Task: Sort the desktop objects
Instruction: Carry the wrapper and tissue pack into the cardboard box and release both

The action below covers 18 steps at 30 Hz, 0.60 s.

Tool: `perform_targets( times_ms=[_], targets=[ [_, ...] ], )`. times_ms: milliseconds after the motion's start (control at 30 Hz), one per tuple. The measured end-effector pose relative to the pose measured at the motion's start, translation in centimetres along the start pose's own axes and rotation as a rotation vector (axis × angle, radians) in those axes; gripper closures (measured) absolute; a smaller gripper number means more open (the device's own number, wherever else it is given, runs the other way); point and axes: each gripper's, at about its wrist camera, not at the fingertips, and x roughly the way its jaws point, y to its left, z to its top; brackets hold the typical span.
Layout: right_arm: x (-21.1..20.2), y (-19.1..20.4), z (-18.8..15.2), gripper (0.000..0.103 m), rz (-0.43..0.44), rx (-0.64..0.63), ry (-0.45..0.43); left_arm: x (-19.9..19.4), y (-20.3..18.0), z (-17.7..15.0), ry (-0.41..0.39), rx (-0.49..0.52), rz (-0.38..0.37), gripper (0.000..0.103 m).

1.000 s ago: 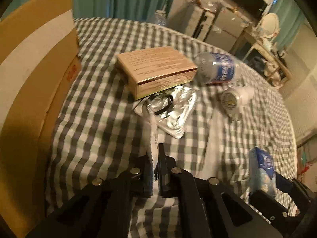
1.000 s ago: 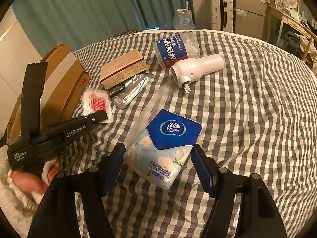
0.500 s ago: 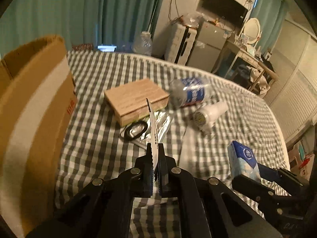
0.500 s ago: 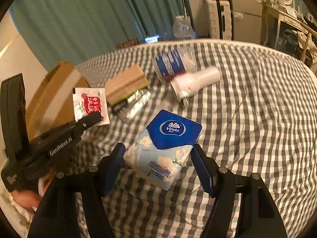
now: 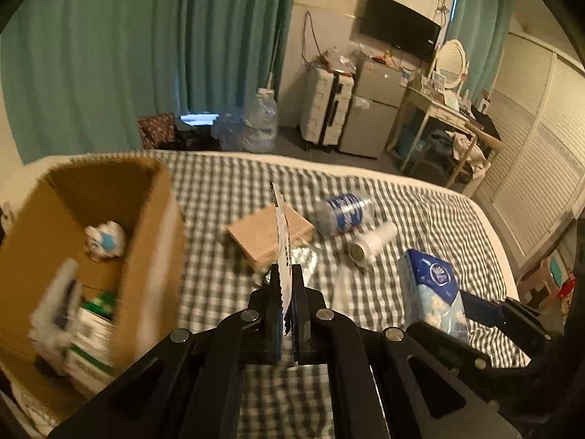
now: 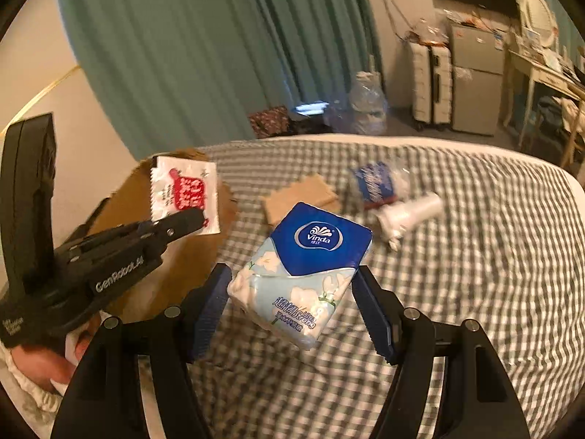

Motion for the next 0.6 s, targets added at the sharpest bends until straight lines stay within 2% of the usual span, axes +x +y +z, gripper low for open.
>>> perform_targets(
  times_ms=[167,333,500,600],
  targets=[
    [-0.1,3.7,2.5,0.035,0.098,-0.035,-0.017,-3.1,3.5,1.6,-0.032,-0.034,0.048,0.101],
    [2.0,9.1,5.7,0.035,0.196,-0.098,-0.020,-4.9,9.5,1.9,-0.037,-0.106,0.151,0.101],
    [6.8,14.1,8.0,0.035,0.295,-0.121,0.028,-4.7,16.0,0.4,0.003,-0.197,0.246,0.101],
    [10.0,15.7,8.6,0.035,0.316,-0.120,0.070,-3.9,18.0,-0.4,0.035,-0.221,0.263,0.101]
  ],
)
